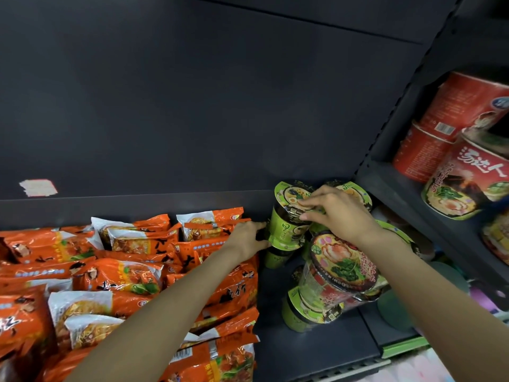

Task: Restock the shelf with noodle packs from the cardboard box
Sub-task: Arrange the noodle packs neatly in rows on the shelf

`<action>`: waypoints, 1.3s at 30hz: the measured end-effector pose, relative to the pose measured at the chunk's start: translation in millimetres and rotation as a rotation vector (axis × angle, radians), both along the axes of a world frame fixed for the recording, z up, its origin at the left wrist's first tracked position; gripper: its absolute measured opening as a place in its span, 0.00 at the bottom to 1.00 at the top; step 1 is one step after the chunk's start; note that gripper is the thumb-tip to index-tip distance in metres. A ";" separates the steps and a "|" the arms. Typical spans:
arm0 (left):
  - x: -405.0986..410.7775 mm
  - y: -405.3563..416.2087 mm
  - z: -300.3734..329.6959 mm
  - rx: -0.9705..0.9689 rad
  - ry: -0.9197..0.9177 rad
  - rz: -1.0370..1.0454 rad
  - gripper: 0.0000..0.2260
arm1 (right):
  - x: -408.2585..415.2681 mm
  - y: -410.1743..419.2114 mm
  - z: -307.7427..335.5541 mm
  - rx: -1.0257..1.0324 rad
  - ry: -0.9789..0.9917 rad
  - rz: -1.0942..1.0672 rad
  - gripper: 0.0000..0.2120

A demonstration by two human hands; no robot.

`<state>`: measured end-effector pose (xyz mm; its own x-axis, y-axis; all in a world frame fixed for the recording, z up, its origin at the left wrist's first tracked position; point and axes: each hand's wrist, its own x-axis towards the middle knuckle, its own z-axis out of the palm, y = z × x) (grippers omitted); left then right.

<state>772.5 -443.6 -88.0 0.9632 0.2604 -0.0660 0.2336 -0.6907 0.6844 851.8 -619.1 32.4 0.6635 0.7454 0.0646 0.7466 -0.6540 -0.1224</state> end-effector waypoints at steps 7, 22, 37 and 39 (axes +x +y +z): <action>1.6 -2.6 0.6 -0.054 -0.005 0.002 0.29 | -5.7 0.4 -2.2 0.050 0.058 -0.031 0.22; -67.8 18.2 44.5 0.042 -0.296 0.175 0.10 | -57.7 27.7 1.1 0.239 0.121 0.056 0.16; -137.9 63.2 63.7 0.286 -0.137 0.284 0.14 | -92.1 76.1 -49.2 0.211 0.330 0.083 0.21; -132.1 72.9 57.1 0.329 -0.068 0.187 0.16 | -85.4 85.1 -57.8 0.211 0.344 0.024 0.23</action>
<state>640.4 -370.7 -30.9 0.8964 0.4288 0.1126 0.3383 -0.8257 0.4513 766.4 -534.0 -25.3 0.6557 0.7550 -0.0051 0.6533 -0.5708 -0.4973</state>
